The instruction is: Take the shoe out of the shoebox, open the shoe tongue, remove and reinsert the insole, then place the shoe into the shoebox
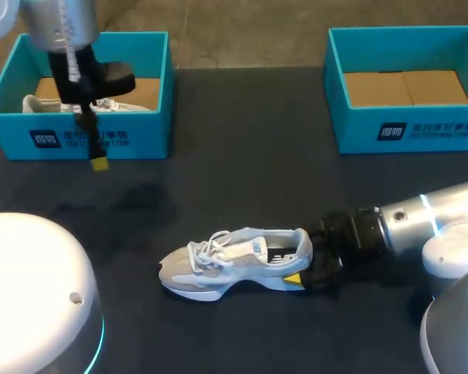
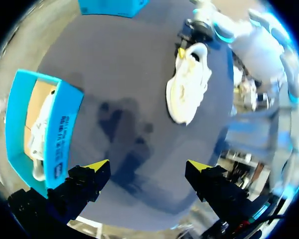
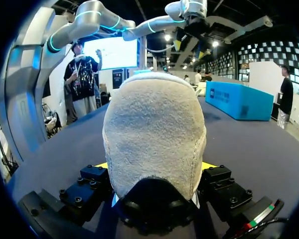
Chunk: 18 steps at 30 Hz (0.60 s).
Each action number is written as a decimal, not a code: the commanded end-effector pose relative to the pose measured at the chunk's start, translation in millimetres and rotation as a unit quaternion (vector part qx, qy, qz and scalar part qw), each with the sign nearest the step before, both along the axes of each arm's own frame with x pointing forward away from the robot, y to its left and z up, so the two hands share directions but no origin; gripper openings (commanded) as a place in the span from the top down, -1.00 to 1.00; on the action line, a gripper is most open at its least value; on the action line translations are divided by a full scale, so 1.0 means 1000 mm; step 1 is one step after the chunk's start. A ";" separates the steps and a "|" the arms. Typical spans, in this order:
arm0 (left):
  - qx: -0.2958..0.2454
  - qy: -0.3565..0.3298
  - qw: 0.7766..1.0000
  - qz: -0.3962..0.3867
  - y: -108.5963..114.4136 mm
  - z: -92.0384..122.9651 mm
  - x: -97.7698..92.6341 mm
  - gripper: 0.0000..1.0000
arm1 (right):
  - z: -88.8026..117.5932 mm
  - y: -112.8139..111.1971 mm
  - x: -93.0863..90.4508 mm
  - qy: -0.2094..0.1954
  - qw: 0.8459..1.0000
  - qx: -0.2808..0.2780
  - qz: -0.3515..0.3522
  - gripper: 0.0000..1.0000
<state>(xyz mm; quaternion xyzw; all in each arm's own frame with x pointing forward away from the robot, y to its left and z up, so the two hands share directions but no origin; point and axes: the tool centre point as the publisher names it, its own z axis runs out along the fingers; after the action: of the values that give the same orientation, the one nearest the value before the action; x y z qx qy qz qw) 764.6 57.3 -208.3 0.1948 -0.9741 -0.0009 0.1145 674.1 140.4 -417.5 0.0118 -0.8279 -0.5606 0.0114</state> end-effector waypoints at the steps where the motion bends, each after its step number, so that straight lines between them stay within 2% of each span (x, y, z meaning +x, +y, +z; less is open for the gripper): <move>1: 0.042 0.031 0.989 0.136 -0.033 -0.008 -0.019 -1.00 | -0.001 0.001 -0.002 0.000 1.000 -0.001 0.000 1.00; 4: 0.059 0.064 0.974 0.208 -0.045 -0.009 -0.027 -1.00 | -0.001 0.001 -0.002 0.000 1.000 -0.001 0.000 1.00; 8: 0.052 0.045 0.946 0.316 -0.058 -0.012 -0.040 -1.00 | -0.001 0.001 -0.002 0.000 1.000 -0.001 0.000 1.00; 11: 0.041 0.047 0.936 0.346 -0.067 -0.012 -0.048 -1.00 | -0.001 0.001 -0.002 0.000 1.000 -0.001 0.000 1.00; 15: 0.070 -0.002 0.940 0.334 -0.084 -0.011 -0.062 -1.00 | -0.001 0.001 -0.002 0.000 1.000 -0.001 0.000 1.00; 18: 0.070 -0.002 0.940 0.334 -0.084 -0.011 -0.062 -1.00 | -0.001 0.001 -0.002 0.000 1.000 -0.001 0.000 1.00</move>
<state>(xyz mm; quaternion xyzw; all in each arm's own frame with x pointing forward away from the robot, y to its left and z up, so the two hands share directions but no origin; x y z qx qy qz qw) 714.6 -24.3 -221.3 0.4784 -0.8688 -0.0284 0.1248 673.9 140.3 -417.4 0.0119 -0.8279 -0.5606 0.0116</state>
